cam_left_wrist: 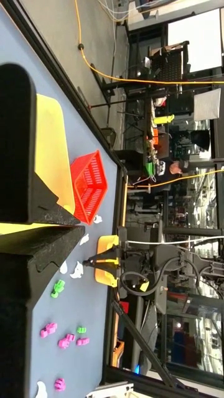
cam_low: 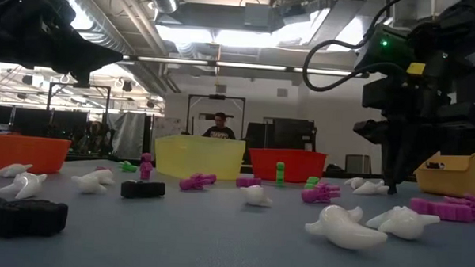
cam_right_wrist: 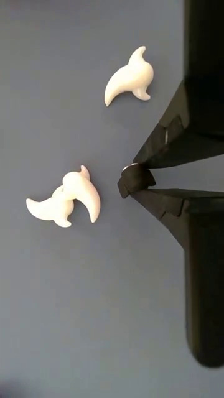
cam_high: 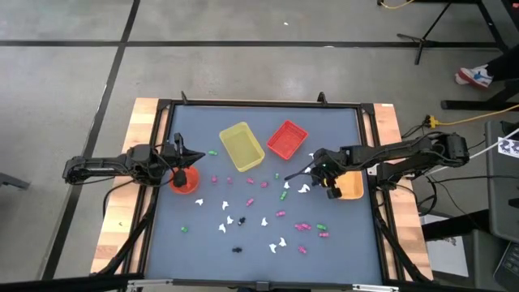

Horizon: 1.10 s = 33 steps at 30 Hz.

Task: Sort Halloween decoration
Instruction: Put the black skeleton toy into the light orange bin

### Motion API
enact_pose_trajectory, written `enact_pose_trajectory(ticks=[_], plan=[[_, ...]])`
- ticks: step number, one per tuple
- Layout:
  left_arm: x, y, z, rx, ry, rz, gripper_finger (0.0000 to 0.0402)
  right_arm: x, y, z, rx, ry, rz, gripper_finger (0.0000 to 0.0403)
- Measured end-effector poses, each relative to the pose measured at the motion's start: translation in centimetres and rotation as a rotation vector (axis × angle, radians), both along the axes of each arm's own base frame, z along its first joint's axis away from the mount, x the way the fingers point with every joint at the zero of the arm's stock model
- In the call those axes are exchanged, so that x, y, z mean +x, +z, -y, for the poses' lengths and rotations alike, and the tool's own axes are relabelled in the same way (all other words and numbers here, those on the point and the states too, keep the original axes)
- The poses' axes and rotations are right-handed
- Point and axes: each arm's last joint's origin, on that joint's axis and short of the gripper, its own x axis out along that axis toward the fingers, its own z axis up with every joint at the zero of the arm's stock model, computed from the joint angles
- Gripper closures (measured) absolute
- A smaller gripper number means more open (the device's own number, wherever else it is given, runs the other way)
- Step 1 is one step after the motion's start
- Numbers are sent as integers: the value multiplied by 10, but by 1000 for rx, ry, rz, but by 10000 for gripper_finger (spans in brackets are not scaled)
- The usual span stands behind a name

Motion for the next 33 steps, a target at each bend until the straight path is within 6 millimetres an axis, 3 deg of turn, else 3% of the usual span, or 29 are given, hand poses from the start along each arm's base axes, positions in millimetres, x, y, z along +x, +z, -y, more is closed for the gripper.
enact_pose_trajectory(ticks=[15,23,33], plan=[[0,0,0,0,0,0,401,3,3,0,0,0,12,368],[0,0,0,0,0,0,401,19,31,2,-4,-4,66,368],[0,0,0,0,0,0,401,20,83,2,9,-6,-104,368]])
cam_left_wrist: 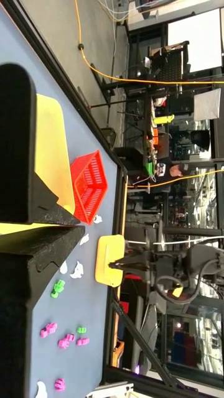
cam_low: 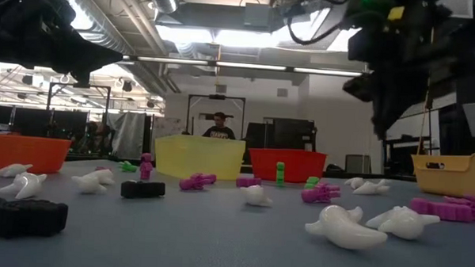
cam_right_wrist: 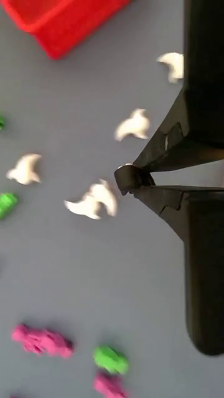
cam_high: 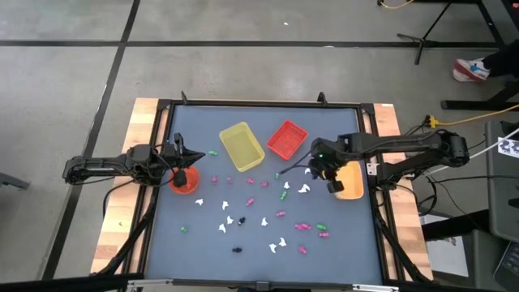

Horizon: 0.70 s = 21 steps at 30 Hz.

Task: Sort Halloween decoration
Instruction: Put the black skeleton toy into the light orange bin

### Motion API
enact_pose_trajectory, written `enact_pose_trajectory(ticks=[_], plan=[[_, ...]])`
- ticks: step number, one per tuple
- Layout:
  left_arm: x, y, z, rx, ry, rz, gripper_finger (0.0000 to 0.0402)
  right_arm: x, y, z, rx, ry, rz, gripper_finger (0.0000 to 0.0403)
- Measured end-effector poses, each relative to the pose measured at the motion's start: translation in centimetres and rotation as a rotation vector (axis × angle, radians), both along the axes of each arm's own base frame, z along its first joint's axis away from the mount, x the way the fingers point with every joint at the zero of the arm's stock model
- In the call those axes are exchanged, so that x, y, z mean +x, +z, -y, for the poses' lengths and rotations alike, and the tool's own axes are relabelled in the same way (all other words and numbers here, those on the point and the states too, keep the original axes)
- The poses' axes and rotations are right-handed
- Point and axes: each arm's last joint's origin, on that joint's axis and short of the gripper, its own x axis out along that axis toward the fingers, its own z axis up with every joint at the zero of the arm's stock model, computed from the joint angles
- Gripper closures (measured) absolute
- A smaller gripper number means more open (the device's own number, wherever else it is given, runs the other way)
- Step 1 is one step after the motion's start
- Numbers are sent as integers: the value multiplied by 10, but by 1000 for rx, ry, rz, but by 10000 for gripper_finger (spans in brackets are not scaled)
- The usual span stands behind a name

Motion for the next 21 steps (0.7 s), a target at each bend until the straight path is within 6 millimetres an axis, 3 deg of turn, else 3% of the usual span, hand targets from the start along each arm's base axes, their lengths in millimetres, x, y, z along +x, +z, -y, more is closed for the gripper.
enact_pose_trajectory(ticks=[4,11,21], plan=[[0,0,0,0,0,0,401,-11,11,-1,9,-14,-140,368],[0,0,0,0,0,0,401,-32,12,-2,32,-155,-387,368],[0,0,0,0,-6,0,401,-41,4,1,-85,-203,-475,368]])
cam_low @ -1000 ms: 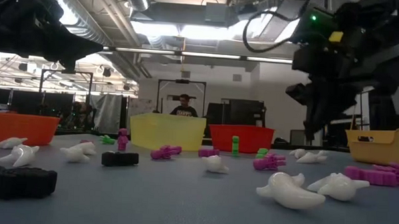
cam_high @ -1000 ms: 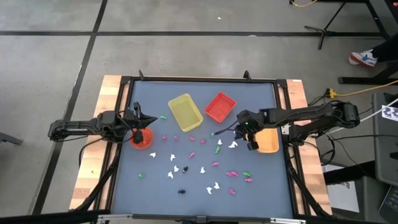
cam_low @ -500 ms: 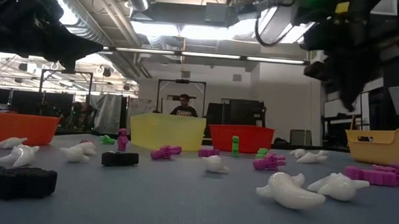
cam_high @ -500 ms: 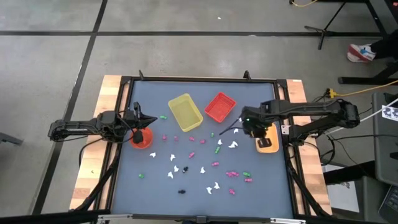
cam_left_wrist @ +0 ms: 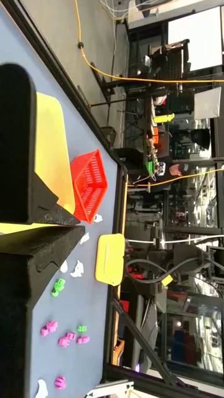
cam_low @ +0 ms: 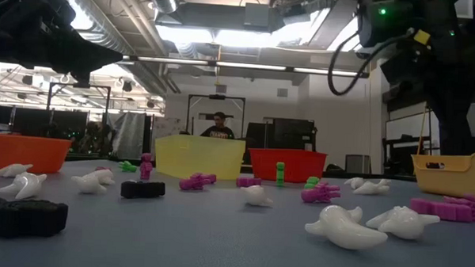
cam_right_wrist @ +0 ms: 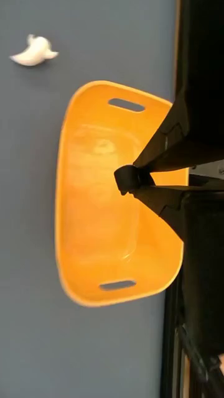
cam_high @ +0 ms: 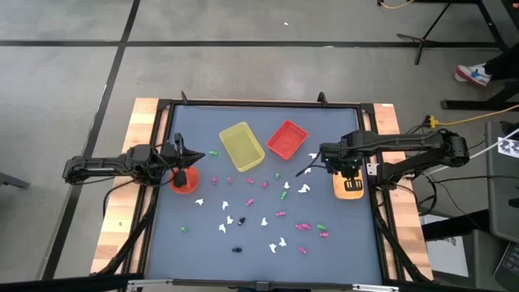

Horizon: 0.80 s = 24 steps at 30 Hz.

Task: Sort Halloween decoration
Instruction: Put the black skeleton toy into the light orange bin

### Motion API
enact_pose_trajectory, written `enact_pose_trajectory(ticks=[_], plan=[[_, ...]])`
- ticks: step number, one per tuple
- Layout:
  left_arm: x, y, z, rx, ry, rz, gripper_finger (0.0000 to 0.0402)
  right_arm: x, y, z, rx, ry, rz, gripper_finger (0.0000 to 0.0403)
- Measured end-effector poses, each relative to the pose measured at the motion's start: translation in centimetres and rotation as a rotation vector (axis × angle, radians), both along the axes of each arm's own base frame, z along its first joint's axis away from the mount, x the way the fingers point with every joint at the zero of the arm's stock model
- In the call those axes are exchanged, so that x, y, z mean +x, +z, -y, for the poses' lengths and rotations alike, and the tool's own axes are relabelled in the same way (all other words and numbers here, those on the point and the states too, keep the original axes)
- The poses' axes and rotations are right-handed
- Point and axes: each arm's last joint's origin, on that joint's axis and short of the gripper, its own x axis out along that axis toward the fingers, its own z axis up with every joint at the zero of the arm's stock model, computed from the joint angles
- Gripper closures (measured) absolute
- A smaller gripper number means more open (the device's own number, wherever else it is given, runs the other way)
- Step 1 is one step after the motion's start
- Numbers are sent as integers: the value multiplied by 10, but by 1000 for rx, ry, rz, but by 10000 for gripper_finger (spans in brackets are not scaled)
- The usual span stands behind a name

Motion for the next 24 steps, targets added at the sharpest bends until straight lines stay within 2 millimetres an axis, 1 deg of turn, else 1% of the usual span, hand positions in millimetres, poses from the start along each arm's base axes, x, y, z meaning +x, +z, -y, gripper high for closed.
enact_pose_trajectory(ticks=[6,21,24], plan=[[0,0,0,0,-1,0,401,-4,-7,0,-5,1,-32,368],[0,0,0,0,-2,0,401,-4,-7,0,-10,-31,-34,367],[0,0,0,0,-2,0,401,-4,-7,0,-10,-32,-35,351]])
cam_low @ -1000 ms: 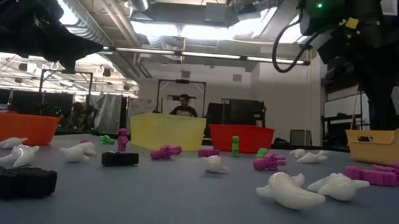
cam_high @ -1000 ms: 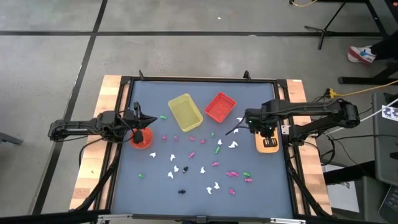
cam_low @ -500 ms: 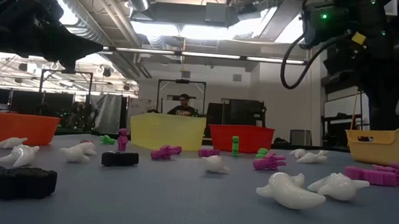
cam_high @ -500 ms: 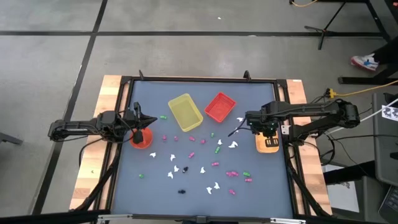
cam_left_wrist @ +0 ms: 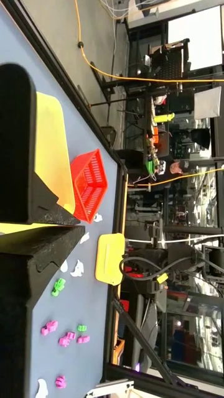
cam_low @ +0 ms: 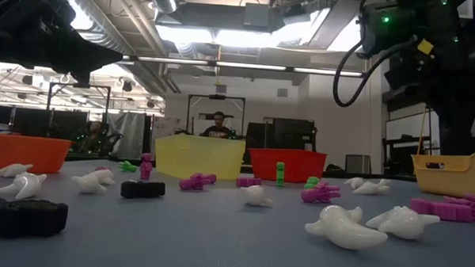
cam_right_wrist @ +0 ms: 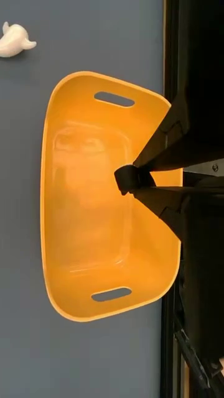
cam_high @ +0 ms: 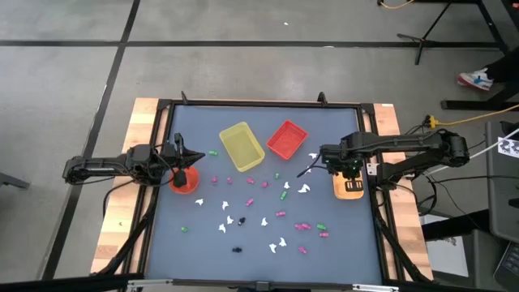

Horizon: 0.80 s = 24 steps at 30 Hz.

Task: Sort Halloween decoration
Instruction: Put the black skeleton toy into the light orange bin, then put the white ghost toy into the red bin

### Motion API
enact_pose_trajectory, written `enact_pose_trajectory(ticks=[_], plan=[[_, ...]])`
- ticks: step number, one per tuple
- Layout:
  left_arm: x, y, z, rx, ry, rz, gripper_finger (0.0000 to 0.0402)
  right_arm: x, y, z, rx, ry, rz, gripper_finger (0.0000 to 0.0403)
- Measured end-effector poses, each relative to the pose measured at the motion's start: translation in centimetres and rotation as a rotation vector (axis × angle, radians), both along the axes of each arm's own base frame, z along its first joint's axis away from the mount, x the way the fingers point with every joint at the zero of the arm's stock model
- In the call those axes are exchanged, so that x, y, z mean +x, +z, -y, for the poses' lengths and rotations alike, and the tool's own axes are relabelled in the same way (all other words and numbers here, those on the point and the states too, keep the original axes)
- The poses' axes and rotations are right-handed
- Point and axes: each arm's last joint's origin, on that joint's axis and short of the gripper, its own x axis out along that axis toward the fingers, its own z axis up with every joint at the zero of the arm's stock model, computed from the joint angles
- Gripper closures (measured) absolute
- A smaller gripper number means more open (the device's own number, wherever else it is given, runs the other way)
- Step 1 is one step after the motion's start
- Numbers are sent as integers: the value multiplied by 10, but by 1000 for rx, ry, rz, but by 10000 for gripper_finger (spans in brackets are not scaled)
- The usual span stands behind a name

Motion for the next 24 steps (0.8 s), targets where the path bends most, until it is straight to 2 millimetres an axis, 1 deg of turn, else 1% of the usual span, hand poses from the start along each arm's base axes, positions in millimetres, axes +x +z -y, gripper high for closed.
enact_pose_trajectory(ticks=[3,7,11,15,19,24], plan=[[0,0,0,0,0,0,401,0,0,0,-6,1,0,316],[0,0,0,0,0,0,401,0,0,2,-65,10,-6,264],[0,0,0,0,0,0,401,0,0,3,-113,17,-10,231],[0,0,0,0,0,0,401,0,0,4,-124,22,-11,217],[0,0,0,0,0,0,401,0,1,4,-130,28,-11,219],[0,0,0,0,0,0,401,6,12,4,-135,28,38,220]])
